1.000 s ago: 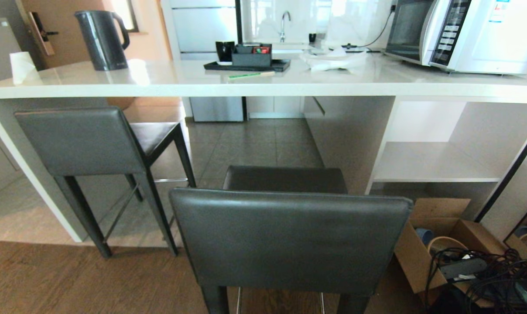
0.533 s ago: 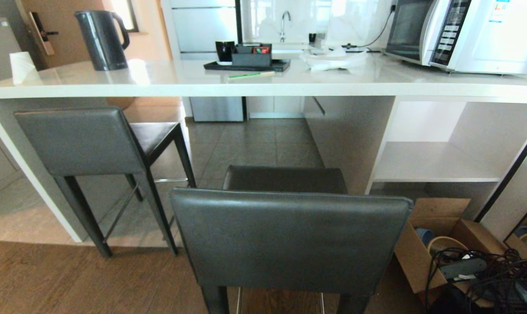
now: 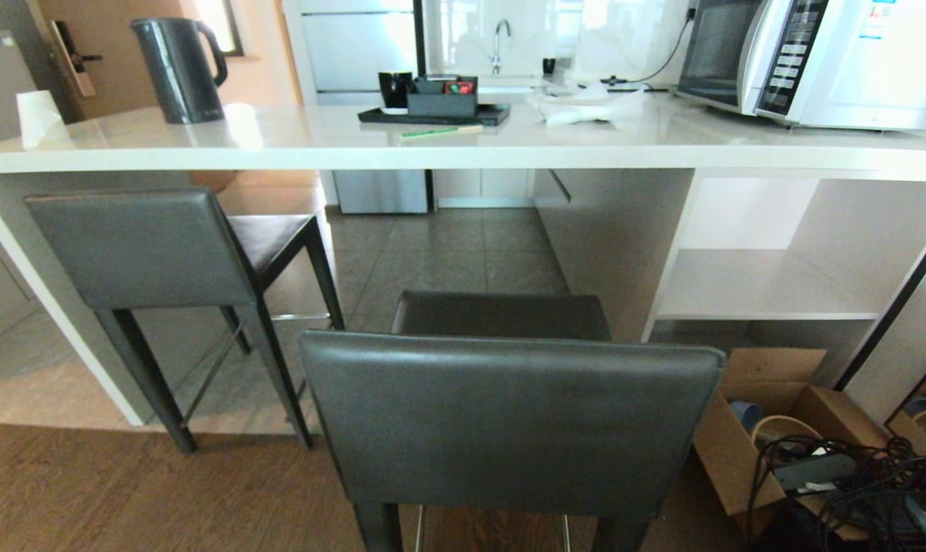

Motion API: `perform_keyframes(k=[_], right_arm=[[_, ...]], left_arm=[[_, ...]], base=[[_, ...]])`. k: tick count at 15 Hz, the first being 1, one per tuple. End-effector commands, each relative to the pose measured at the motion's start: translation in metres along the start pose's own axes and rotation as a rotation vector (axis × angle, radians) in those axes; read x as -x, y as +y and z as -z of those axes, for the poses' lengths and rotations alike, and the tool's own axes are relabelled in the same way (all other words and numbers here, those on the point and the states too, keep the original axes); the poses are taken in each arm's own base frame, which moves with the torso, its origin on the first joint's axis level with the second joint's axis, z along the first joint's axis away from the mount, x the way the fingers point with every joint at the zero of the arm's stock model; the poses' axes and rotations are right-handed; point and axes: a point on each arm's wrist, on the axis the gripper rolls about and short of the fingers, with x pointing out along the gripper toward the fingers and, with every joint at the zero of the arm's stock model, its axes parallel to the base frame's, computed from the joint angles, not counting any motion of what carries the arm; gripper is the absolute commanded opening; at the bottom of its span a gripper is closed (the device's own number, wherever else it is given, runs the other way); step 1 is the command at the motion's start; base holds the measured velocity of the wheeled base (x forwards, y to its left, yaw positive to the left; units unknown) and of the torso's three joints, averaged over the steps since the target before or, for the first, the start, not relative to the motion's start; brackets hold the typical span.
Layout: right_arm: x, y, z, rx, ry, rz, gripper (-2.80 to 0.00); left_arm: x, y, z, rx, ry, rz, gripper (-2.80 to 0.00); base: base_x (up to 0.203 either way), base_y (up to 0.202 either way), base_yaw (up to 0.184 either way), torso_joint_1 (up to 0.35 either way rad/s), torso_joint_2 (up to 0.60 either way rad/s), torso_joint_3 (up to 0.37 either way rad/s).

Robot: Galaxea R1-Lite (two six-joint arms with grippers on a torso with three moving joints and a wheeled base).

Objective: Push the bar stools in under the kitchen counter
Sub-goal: Pull the gray chair out from under the dining table

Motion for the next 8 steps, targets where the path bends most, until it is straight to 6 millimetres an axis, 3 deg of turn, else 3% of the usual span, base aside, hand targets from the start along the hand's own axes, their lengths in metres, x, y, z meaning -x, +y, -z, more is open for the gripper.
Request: perform_keyframes(k=[1, 5, 8], right_arm=[[-0.0007, -0.0001, 0.0024, -0.061, 0.012, -0.006, 0.00], [-0.0007, -0.0002, 0.0019, -0.055, 0.007, 0.001, 0.00], [-0.0005, -0.0011, 0.0046, 0.171, 0.037, 0.028, 0.00]], left_arm=[[-0.0002, -0.0001, 0.0004, 0.000, 0.003, 0.000, 0.00], [-0.0001, -0.0001, -0.0001, 0.001, 0.001, 0.003, 0.00], [-0.0001, -0.0001, 0.0000, 0.007, 0.001, 0.003, 0.00]], base=[[0.000, 0.000, 0.000, 0.000, 0.00, 0.000], [0.000, 0.000, 0.000, 0.000, 0.00, 0.000], [0.000, 0.000, 0.000, 0.000, 0.00, 0.000]])
